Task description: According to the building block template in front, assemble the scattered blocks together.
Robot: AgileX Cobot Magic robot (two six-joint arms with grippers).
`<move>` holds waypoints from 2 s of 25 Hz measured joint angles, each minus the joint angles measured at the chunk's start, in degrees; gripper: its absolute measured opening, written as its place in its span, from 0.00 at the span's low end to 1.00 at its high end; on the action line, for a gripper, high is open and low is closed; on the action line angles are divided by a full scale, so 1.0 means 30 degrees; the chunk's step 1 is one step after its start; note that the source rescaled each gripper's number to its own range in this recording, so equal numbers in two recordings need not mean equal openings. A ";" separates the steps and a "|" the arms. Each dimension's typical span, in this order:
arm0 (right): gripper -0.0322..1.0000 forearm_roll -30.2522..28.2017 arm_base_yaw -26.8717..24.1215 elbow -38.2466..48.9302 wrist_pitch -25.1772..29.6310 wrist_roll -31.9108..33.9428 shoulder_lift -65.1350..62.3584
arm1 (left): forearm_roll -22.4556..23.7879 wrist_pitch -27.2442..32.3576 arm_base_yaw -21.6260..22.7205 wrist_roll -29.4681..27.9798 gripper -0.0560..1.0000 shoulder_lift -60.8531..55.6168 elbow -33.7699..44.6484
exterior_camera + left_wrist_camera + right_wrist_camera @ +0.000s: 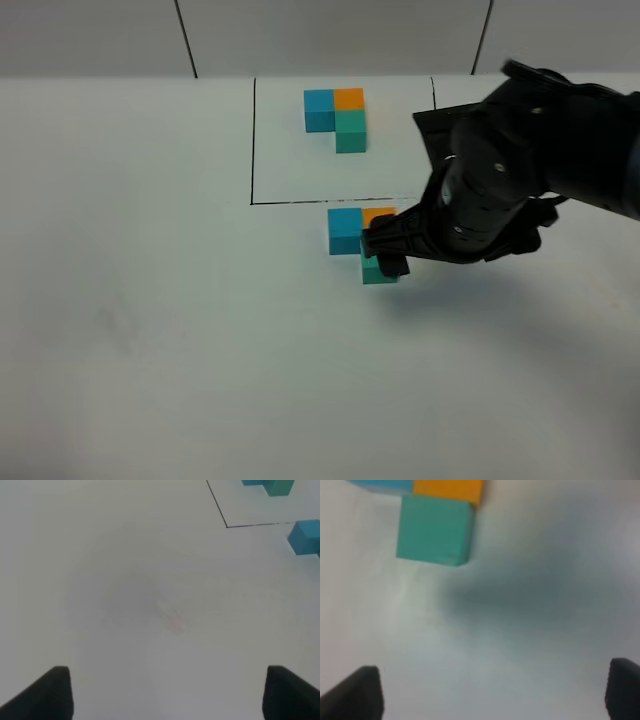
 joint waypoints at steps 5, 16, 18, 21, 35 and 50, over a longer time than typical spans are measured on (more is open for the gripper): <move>0.89 0.0596 -0.1828 0.2565 -0.0291 -0.1295 -0.2649 | 0.0000 0.0000 0.0000 0.0000 0.70 0.0000 0.0000; 0.89 0.1215 -0.7684 0.4584 0.0976 -0.6478 -1.0160 | 0.0000 0.0000 0.0000 0.0000 0.70 0.0000 0.0000; 0.89 0.1508 -0.8744 0.5269 0.1280 -0.7130 -1.1773 | 0.0000 0.0000 0.0000 0.0000 0.70 0.0000 0.0000; 0.89 0.2324 -0.9588 0.6673 0.1608 -0.7756 -1.4843 | 0.0000 0.0000 0.0000 0.0000 0.70 0.0000 0.0000; 0.90 0.4398 -0.9432 1.1562 0.3248 -0.8036 -2.8901 | 0.0000 0.0000 0.0000 0.0000 0.70 0.0000 0.0000; 0.88 0.3527 -0.8064 1.2714 0.3847 -0.9342 -3.2440 | 0.0000 -0.0019 0.0000 0.0000 0.70 0.0000 0.0000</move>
